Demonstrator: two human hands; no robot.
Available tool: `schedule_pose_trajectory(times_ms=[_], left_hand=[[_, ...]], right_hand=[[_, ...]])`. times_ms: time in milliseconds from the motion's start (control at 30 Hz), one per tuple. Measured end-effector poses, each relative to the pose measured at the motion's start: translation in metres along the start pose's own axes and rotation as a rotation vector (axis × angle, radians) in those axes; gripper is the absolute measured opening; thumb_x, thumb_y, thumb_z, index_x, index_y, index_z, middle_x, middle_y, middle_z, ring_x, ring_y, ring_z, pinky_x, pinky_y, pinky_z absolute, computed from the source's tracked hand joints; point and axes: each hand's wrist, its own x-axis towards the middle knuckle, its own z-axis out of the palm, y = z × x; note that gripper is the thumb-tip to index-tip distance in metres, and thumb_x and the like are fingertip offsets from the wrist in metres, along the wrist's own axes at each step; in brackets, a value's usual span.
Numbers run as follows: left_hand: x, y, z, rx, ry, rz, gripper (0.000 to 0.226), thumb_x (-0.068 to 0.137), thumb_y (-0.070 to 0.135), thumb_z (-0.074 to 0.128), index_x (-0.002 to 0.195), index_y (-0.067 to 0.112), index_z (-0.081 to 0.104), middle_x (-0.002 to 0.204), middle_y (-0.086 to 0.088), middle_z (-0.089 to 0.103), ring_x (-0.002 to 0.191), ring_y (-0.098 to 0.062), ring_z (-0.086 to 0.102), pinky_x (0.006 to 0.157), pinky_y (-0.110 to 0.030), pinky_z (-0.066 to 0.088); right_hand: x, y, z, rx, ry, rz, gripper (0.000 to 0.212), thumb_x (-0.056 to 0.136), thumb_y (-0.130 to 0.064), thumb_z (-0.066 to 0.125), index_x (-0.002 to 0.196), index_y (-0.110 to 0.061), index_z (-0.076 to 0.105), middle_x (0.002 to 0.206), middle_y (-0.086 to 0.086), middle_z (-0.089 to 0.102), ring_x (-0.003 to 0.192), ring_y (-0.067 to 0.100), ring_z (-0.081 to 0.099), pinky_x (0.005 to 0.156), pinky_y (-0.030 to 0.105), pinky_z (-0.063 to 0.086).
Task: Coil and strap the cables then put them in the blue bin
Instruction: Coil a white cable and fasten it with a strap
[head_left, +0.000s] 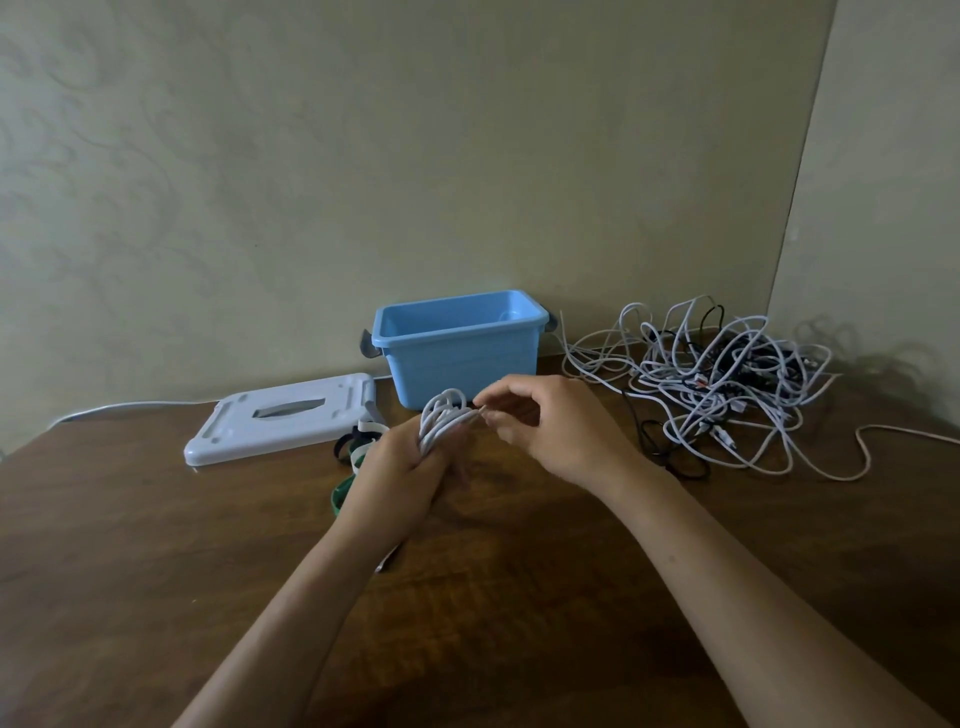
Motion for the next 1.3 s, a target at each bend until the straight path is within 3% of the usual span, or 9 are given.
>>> schedule_pose_trajectory(times_ms=[100,200,433,633,867,1000,1133,1233,1300], left_hand=[[-0.003,0.004,0.000,-0.010,-0.044,-0.021,0.031,0.098,0.041,0.051,0.086,0.017,0.068,0.064,0.009,0.067,0.056,-0.003,0.058,0.057,-0.015,0.047],[-0.006,0.011,0.003,-0.001,-0.093,-0.038,0.034,0.100,0.036,0.051,0.079,0.012,0.063,0.054,0.004,0.059,0.049,-0.005,0.051,0.051,-0.017,0.044],[-0.009,0.018,0.005,0.079,-0.195,-0.063,0.026,0.102,0.017,0.049,0.080,0.020,0.061,0.055,0.007,0.064,0.046,0.002,0.056,0.047,-0.010,0.042],[-0.012,0.023,0.002,-0.019,-0.199,-0.044,0.021,0.099,0.016,0.056,0.083,0.025,0.067,0.067,0.009,0.073,0.063,-0.005,0.070,0.056,-0.012,0.051],[-0.007,0.022,0.001,0.119,-0.142,-0.027,0.014,0.094,0.024,0.064,0.081,0.029,0.063,0.056,0.016,0.065,0.059,0.009,0.062,0.056,-0.003,0.043],[-0.004,0.021,0.001,0.194,-0.136,0.003,0.010,0.089,0.033,0.069,0.089,0.033,0.059,0.077,0.016,0.063,0.070,-0.001,0.063,0.060,-0.007,0.049],[0.001,0.011,0.003,0.202,-0.038,-0.003,0.040,0.078,0.038,0.080,0.111,0.026,0.059,0.092,0.014,0.068,0.081,-0.001,0.065,0.066,-0.012,0.052],[-0.002,0.006,0.004,0.060,0.036,0.012,0.094,0.069,0.031,0.089,0.141,0.029,0.028,0.105,0.012,0.064,0.091,-0.004,0.066,0.073,-0.013,0.050],[-0.004,0.005,0.004,0.061,0.037,0.050,0.108,0.068,0.028,0.090,0.147,0.034,0.017,0.102,0.018,0.059,0.090,-0.001,0.064,0.070,-0.011,0.048]], right_hand=[[0.002,-0.001,0.003,0.260,-0.015,0.042,0.027,0.100,-0.027,0.061,0.126,-0.026,0.071,0.114,-0.014,0.073,0.103,-0.005,0.066,0.094,0.020,0.054],[0.000,-0.009,0.006,0.441,-0.047,0.028,0.032,0.098,-0.042,0.062,0.121,-0.023,0.073,0.111,-0.010,0.075,0.106,0.003,0.068,0.092,0.026,0.055],[-0.007,-0.017,0.014,0.320,-0.067,-0.015,0.035,0.080,-0.051,0.081,0.106,-0.030,0.070,0.096,-0.014,0.073,0.094,0.002,0.068,0.080,0.025,0.059],[-0.006,-0.017,0.016,0.259,-0.040,-0.061,0.055,0.085,-0.053,0.074,0.136,-0.037,0.059,0.114,-0.011,0.071,0.107,0.000,0.064,0.090,0.019,0.054],[-0.006,-0.019,0.018,0.157,0.032,-0.125,0.037,0.088,-0.054,0.070,0.112,-0.027,0.075,0.092,-0.012,0.067,0.086,0.005,0.063,0.071,0.018,0.052],[-0.005,-0.018,0.019,0.117,0.074,-0.122,0.035,0.088,-0.057,0.067,0.100,-0.025,0.074,0.082,-0.012,0.064,0.076,0.005,0.060,0.063,0.018,0.048],[-0.005,-0.016,0.021,0.077,0.116,-0.118,0.044,0.085,-0.065,0.060,0.096,-0.024,0.073,0.082,-0.011,0.066,0.076,0.005,0.061,0.060,0.017,0.048],[-0.004,-0.016,0.018,0.082,0.101,-0.089,0.036,0.086,-0.061,0.064,0.089,-0.026,0.069,0.078,-0.014,0.064,0.072,0.004,0.060,0.059,0.015,0.045],[-0.003,-0.016,0.016,0.108,0.050,-0.060,0.033,0.086,-0.057,0.068,0.086,-0.024,0.069,0.075,-0.013,0.064,0.071,0.004,0.060,0.059,0.015,0.045]])
